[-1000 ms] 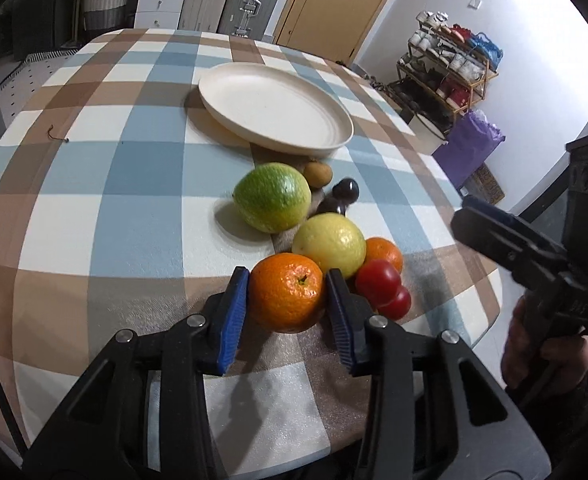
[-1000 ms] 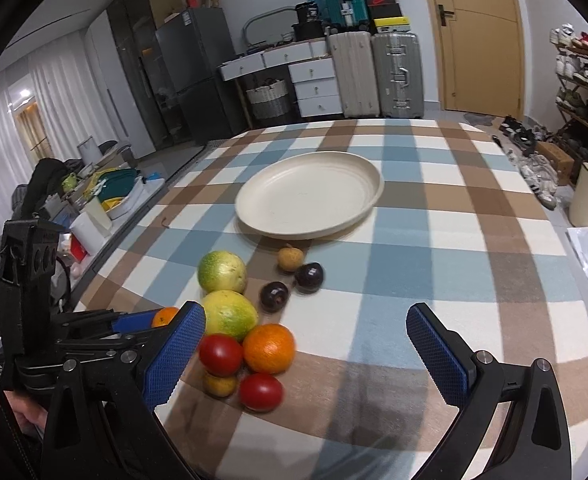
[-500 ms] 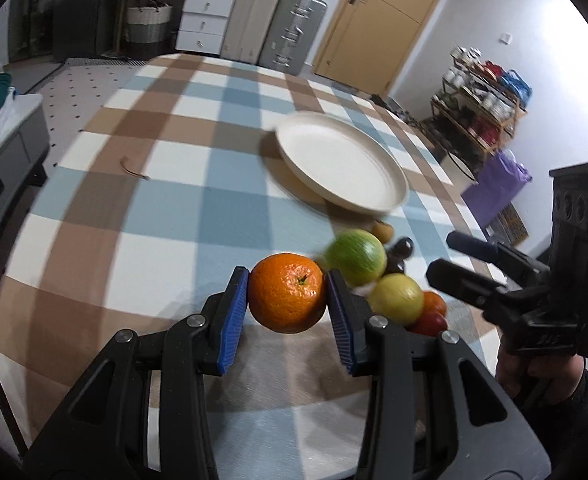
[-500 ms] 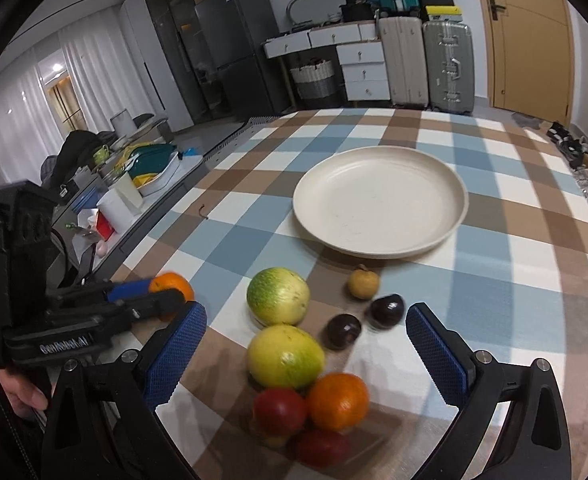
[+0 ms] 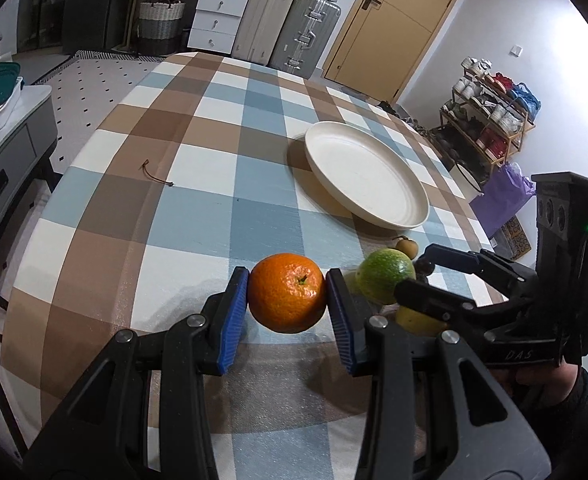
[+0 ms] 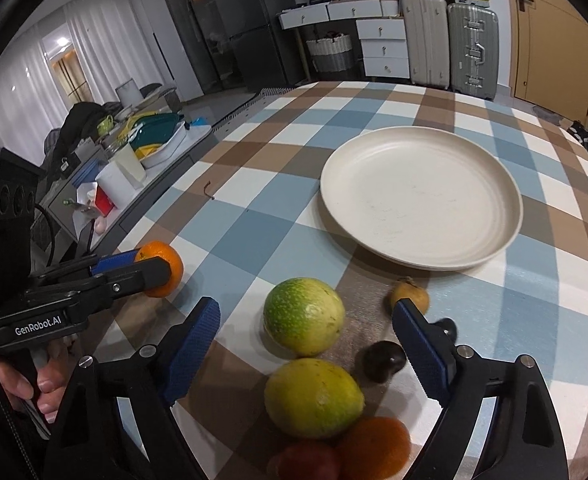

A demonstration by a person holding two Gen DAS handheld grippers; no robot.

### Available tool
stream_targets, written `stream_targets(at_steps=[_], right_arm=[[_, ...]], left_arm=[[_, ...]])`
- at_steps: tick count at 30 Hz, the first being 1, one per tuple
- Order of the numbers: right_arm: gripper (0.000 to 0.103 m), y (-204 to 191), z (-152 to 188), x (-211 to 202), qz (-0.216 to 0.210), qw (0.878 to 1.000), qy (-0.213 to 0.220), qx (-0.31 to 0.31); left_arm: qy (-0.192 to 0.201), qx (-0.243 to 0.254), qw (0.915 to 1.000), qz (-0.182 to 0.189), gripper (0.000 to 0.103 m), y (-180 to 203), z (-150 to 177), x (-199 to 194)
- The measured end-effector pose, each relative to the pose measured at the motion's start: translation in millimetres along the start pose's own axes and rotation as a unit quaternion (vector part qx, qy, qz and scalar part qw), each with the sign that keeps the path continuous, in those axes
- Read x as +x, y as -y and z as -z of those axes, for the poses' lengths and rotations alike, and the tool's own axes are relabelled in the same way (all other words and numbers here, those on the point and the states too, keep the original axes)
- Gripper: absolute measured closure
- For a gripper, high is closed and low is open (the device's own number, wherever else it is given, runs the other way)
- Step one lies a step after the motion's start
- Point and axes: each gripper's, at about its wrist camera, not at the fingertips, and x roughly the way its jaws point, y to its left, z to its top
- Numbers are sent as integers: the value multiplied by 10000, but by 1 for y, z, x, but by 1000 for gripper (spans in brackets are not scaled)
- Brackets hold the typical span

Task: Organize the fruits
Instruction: 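Lift the mandarin with the left gripper while the right gripper grasps the green citrus, then carry both fruits over the cream plate and open both grippers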

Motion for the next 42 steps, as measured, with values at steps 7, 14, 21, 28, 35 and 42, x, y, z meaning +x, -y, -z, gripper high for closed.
stream_targets(at_steps=[7, 14, 21, 28, 35, 42], right_arm=[[17, -4, 0, 19, 33, 9996, -272, -78], [34, -4, -1, 37, 96, 9981, -584, -152], [51, 2, -1, 41, -29, 9980, -630, -78], [51, 11, -8, 16, -258, 9994, -221, 60], [51, 27, -24, -17, -324, 9990, 239, 196], [51, 53, -42, -42, -319, 9971, 580, 383]], left_arm=[[-51, -83, 10000, 4, 67, -7, -1, 7], [-122, -145, 9998, -77, 67, -10, -1, 14], [-123, -65, 9999, -98, 67, -5, -6, 19], [-111, 152, 9998, -46, 67, 15, -19, 22], [-155, 356, 9992, 127, 67, 39, -39, 29], [-160, 486, 9982, 315, 67, 61, -66, 39]])
